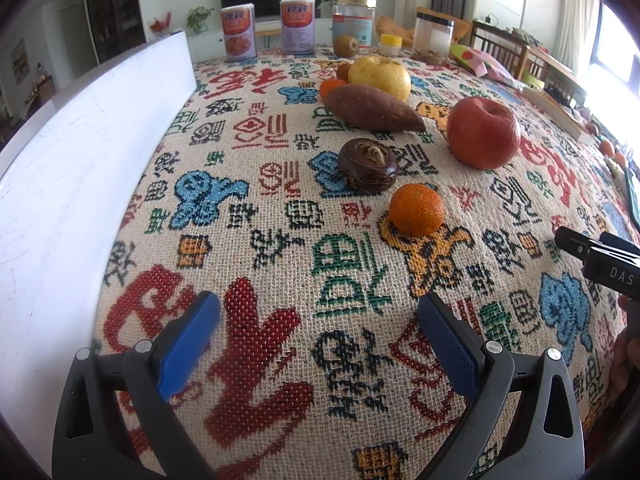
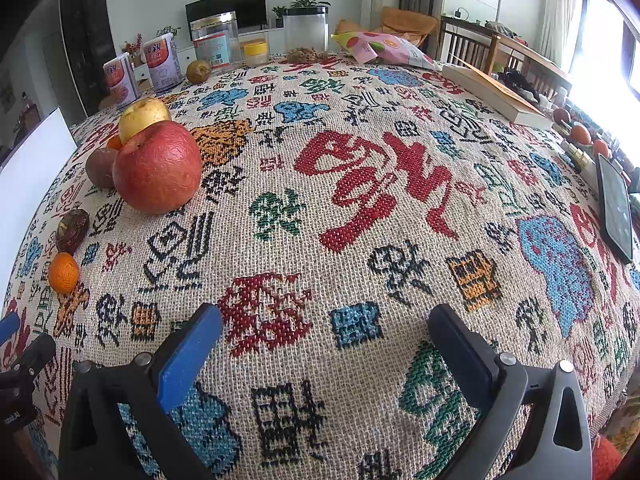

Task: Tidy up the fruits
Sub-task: 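Move left tool back toward the second dark brown mushroom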

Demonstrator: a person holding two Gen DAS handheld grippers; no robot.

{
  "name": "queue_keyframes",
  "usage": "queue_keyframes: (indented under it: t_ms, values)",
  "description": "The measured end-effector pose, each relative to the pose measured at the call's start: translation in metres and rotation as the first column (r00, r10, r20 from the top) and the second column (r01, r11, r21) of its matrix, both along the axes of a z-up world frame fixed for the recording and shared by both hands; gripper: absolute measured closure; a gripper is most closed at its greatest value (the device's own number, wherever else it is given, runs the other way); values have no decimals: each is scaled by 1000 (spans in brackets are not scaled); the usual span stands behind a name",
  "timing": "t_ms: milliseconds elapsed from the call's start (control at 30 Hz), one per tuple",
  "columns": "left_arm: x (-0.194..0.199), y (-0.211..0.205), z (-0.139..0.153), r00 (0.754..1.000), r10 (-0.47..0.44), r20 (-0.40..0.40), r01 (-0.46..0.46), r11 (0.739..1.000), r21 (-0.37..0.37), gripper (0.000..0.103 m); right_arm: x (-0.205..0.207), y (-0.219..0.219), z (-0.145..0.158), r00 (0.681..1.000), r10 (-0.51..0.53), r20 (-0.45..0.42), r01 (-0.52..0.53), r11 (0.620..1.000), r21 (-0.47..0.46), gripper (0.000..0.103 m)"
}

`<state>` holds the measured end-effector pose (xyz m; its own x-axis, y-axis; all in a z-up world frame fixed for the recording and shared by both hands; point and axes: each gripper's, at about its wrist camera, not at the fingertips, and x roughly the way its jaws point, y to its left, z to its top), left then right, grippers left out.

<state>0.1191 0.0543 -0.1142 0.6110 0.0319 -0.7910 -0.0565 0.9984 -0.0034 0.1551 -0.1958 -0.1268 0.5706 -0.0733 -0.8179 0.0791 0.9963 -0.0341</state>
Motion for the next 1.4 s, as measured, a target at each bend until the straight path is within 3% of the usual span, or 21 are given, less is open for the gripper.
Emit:
queue_keyframes:
  t_ms: [1400]
  values:
    - [1,0,-1,1000,12,-7,-12,1000,12,0,-1,-1,0,1000,-3,0,3,1000,2,0]
